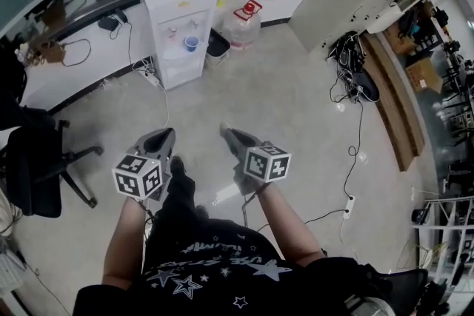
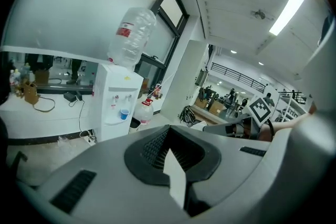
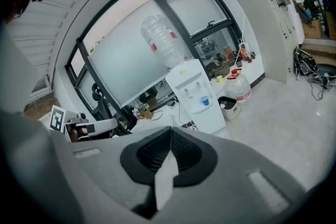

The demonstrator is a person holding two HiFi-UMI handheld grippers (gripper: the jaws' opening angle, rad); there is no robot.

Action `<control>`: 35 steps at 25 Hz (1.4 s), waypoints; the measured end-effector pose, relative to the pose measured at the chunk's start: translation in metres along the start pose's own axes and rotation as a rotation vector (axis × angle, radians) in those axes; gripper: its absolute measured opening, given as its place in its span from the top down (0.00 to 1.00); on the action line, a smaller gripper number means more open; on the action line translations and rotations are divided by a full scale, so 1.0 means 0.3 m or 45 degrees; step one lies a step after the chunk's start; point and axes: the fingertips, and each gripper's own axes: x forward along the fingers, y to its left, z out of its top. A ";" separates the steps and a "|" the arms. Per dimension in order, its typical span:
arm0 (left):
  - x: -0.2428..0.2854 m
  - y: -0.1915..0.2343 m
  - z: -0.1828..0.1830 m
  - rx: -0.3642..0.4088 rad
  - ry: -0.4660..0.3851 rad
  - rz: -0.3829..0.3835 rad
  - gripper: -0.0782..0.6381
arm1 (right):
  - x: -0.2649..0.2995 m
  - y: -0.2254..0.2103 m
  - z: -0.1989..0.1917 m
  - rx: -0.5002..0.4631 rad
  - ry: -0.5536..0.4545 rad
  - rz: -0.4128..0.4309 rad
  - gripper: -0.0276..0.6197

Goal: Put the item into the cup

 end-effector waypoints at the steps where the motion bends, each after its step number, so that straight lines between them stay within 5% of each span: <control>1: 0.020 0.030 0.013 -0.010 0.009 -0.003 0.88 | 0.035 -0.009 0.021 0.004 0.005 -0.007 0.96; 22: 0.411 0.577 0.326 -0.075 0.118 -0.081 0.88 | 0.620 -0.109 0.451 0.045 0.018 -0.126 0.96; 29: 0.509 0.620 0.312 -0.088 0.181 -0.102 0.88 | 0.715 -0.178 0.452 0.052 0.075 -0.132 0.96; 35: 0.593 0.666 0.310 -0.116 0.181 -0.014 0.88 | 0.821 -0.269 0.443 0.061 0.137 -0.060 0.96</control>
